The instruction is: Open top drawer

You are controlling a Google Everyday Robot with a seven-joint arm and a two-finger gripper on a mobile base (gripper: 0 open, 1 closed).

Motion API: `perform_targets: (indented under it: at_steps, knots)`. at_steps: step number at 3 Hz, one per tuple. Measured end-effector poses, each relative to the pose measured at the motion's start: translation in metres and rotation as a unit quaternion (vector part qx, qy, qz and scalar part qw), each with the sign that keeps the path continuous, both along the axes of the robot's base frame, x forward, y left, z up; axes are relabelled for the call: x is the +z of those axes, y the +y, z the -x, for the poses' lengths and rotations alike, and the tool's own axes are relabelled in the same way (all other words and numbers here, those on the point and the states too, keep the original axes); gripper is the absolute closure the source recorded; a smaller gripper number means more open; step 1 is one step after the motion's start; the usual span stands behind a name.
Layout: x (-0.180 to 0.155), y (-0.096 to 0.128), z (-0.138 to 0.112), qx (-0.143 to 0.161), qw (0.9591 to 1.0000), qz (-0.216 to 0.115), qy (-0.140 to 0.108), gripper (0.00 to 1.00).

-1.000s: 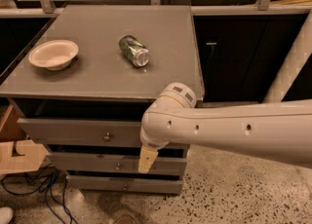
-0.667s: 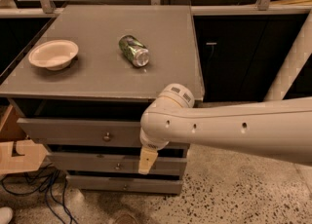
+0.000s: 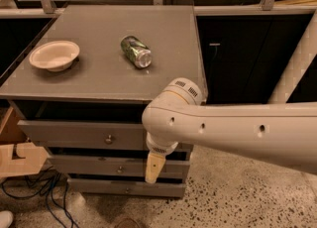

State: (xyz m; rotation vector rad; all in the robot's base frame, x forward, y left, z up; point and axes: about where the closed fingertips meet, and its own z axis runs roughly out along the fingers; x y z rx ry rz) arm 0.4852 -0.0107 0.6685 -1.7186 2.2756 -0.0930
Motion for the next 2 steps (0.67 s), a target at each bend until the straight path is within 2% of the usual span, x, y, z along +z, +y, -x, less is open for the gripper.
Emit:
perform_targets:
  at_steps: [1,2]
  knots:
    - [-0.006,0.002,-0.011,0.0,1.0,0.003,-0.006,0.0]
    - [-0.026,0.013,-0.027,0.012,0.9997,0.022,0.0,0.0]
